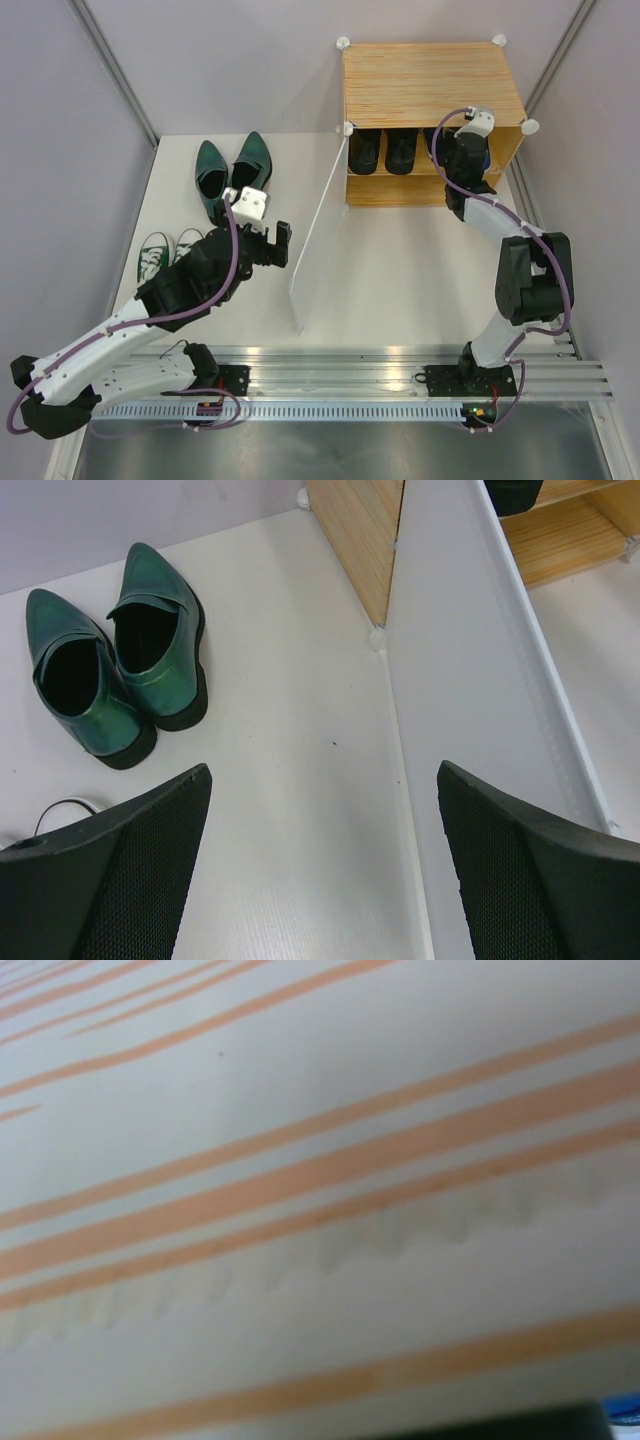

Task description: Place and organize the shoes in the shoe cabinet

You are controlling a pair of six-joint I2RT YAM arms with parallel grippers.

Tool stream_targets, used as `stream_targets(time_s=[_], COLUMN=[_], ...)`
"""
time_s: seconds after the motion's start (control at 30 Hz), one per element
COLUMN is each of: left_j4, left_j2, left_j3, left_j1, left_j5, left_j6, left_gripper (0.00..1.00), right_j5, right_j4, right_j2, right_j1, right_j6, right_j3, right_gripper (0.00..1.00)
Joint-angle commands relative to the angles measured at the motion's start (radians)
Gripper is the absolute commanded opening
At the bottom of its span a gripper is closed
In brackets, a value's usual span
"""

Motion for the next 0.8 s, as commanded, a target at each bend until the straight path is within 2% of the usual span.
stream_targets(time_s=[0.0,0.37,0.4,0.43,0.5,0.53,0.6,0.7,0.77], left_j4=[0.029,0.029,0.029,0.029,0.028,0.029,0.029,0.029,0.028], left_j2=[-0.011,-0.014,-0.014,-0.014,-0.012,-0.014,-0.014,-0.012,-0.014], left_j3=[0.002,0.004,0.004,0.004,0.004,0.004,0.004,0.005,0.005], left_j1=[0.005,0.005,0.005,0.007,0.005,0.007,0.007,0.005,0.007], left_j5=[0.023,0.026,0.026,0.028,0.028,0.028,0.030,0.036,0.039], left_j6=[0.010,0.010,0.010,0.012,0.010,0.009,0.009,0.007,0.006], left_gripper=[0.96,0.96,0.96,0.96,0.96,0.96,0.96,0.96,0.96], right_j5=[-0.048,-0.082,-0.085,-0.087,-0.091,-0.094,-0.105,-0.122,-0.126], right_j4=[0.051,0.020,0.009,-0.004,-0.014,-0.023,-0.029,-0.046,-0.070], right_j2=[-0.089,-0.147,-0.147,-0.150,-0.168,-0.177,-0.213,-0.260,-0.283], right_j1=[0.011,0.000,-0.001,-0.004,-0.010,-0.021,-0.032,-0.062,-0.081], right_j6=[0.036,0.024,0.022,0.024,0.025,0.027,0.041,0.049,0.052], right_j3=[0.044,-0.005,-0.003,-0.003,-0.014,-0.026,-0.040,-0.069,-0.086], right_gripper=[0.01,0.01,0.04,0.17,0.26,0.37,0.39,0.49,0.53])
